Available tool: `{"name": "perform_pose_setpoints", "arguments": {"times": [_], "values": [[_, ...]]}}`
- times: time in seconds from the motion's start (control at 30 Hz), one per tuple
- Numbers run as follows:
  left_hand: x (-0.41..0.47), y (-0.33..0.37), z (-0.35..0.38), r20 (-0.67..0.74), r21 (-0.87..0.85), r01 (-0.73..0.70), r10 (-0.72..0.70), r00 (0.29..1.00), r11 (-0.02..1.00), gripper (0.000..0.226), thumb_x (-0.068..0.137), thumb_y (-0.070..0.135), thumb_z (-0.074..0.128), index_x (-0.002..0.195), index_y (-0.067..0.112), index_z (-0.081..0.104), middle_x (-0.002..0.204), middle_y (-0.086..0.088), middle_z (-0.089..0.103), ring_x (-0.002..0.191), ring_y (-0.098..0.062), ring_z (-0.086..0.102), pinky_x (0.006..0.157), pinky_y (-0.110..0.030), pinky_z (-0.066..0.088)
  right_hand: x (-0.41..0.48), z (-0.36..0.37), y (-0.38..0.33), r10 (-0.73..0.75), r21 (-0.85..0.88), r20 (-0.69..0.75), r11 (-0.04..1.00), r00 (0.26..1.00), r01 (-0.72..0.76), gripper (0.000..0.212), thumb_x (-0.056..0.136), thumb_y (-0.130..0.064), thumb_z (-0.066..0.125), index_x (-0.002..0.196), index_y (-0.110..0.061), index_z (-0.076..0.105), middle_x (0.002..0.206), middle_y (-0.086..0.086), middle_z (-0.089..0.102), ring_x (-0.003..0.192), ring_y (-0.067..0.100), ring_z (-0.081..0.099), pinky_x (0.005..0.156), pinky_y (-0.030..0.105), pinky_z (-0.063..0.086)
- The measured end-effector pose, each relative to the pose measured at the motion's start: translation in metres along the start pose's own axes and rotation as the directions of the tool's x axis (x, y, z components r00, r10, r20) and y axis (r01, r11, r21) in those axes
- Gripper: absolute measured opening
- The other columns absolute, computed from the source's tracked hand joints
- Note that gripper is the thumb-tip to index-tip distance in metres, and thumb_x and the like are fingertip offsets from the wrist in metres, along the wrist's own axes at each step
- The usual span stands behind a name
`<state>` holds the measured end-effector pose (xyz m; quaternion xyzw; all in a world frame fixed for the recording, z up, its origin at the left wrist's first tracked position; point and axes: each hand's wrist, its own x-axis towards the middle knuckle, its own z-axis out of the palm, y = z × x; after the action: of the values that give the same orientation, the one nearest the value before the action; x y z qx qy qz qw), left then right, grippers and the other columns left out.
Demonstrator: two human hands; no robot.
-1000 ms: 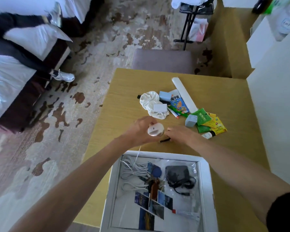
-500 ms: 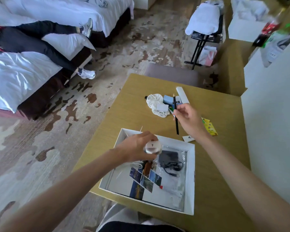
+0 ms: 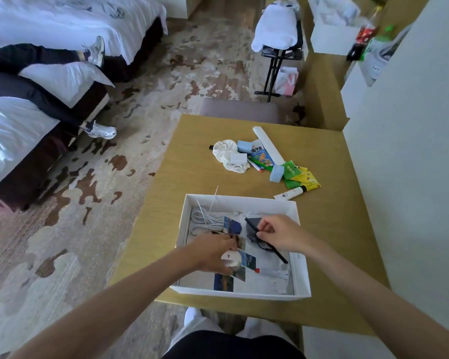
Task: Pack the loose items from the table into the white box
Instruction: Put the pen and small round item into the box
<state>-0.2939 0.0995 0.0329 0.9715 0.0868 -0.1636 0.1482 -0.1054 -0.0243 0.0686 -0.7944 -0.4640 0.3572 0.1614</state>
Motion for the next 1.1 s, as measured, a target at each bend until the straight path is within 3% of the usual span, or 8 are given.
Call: {"name": "perform_pose_setpoints", "arguments": {"times": [0.17,0.3,0.5,0.67,0.8,0.9,1.0,1.1], "values": [[0.016,0.015,0.001,-0.042,-0.041,0.032,-0.034,0.999,0.999,0.055,0.078,0.061,0.055,0.117,0.021,0.053,0.111,-0.001,0.062,0.097,-0.025,0.061,0.076,-0.035,0.051,-0.003,0.011,0.002,0.086,-0.173,-0.073,0.980,0.994,-0.097,0.005,0.085,-0.021,0.065,0.087,-0.020,0.061,0.088,-0.001,0.066,0.085,0.019,0.063,0.068,0.029,0.048],[0.033,0.025,0.005,-0.078,0.118,-0.049,0.059,0.995,0.992,0.052,0.080,0.055,0.054,0.110,0.013,0.056,0.104,-0.006,0.064,0.095,-0.028,0.058,0.076,-0.038,0.050,-0.007,0.014,-0.003,0.103,-0.336,-0.081,0.934,0.991,-0.124,0.011,0.086,-0.020,0.062,0.094,-0.012,0.062,0.096,0.009,0.066,0.087,0.026,0.061,0.067,0.034,0.047],[0.043,0.028,0.014,-0.100,0.180,-0.082,0.101,0.990,0.980,0.060,0.081,0.063,0.053,0.116,0.015,0.052,0.113,-0.005,0.062,0.104,-0.027,0.055,0.080,-0.039,0.045,-0.016,0.013,-0.004,0.114,-0.355,-0.095,0.924,0.989,-0.141,0.013,0.089,-0.021,0.057,0.100,-0.015,0.060,0.103,0.007,0.065,0.092,0.026,0.060,0.072,0.035,0.049],[0.025,0.004,-0.001,-0.201,0.108,-0.085,0.106,0.974,0.991,0.044,0.090,0.054,0.045,0.113,0.019,0.058,0.111,-0.001,0.061,0.106,-0.021,0.053,0.087,-0.035,0.043,-0.018,0.008,-0.002,0.088,-0.342,-0.114,0.932,0.990,-0.122,0.013,0.087,-0.021,0.058,0.100,-0.020,0.060,0.101,0.001,0.066,0.091,0.022,0.061,0.072,0.034,0.051],[-0.005,-0.026,-0.022,-0.279,0.058,-0.075,0.088,0.956,0.995,0.028,0.095,0.034,0.043,0.106,0.018,0.063,0.106,-0.001,0.066,0.101,-0.021,0.058,0.085,-0.036,0.048,-0.012,0.013,-0.011,0.028,-0.328,0.015,0.945,0.999,-0.022,0.009,0.084,-0.018,0.061,0.092,-0.020,0.063,0.094,-0.002,0.066,0.086,0.016,0.061,0.072,0.033,0.052],[-0.024,-0.038,-0.028,-0.375,0.053,-0.048,0.064,0.925,0.997,0.024,0.093,0.021,0.048,0.101,0.011,0.068,0.101,-0.008,0.070,0.095,-0.027,0.062,0.082,-0.037,0.051,-0.006,0.030,-0.022,-0.020,-0.421,0.149,0.903,0.989,0.081,0.006,0.079,-0.016,0.061,0.080,-0.022,0.060,0.086,-0.002,0.063,0.080,0.016,0.059,0.063,0.031,0.046],[-0.033,-0.042,-0.029,-0.407,0.023,0.012,-0.002,0.913,1.000,0.024,0.093,0.020,0.047,0.100,0.011,0.068,0.103,-0.008,0.070,0.098,-0.026,0.062,0.081,-0.037,0.052,0.004,0.048,-0.033,-0.137,-0.487,0.159,0.851,0.978,0.198,0.009,0.080,-0.017,0.059,0.079,-0.025,0.055,0.086,-0.003,0.058,0.081,0.019,0.057,0.062,0.031,0.040],[-0.033,-0.042,-0.028,-0.421,-0.017,0.080,-0.080,0.904,0.997,0.027,0.096,0.024,0.041,0.105,0.013,0.064,0.107,-0.004,0.068,0.100,-0.023,0.061,0.078,-0.037,0.052,0.012,0.063,-0.041,-0.260,-0.529,0.181,0.787,0.948,0.317,0.005,0.086,-0.021,0.057,0.090,-0.022,0.058,0.095,0.000,0.060,0.089,0.023,0.059,0.069,0.035,0.046]]}}
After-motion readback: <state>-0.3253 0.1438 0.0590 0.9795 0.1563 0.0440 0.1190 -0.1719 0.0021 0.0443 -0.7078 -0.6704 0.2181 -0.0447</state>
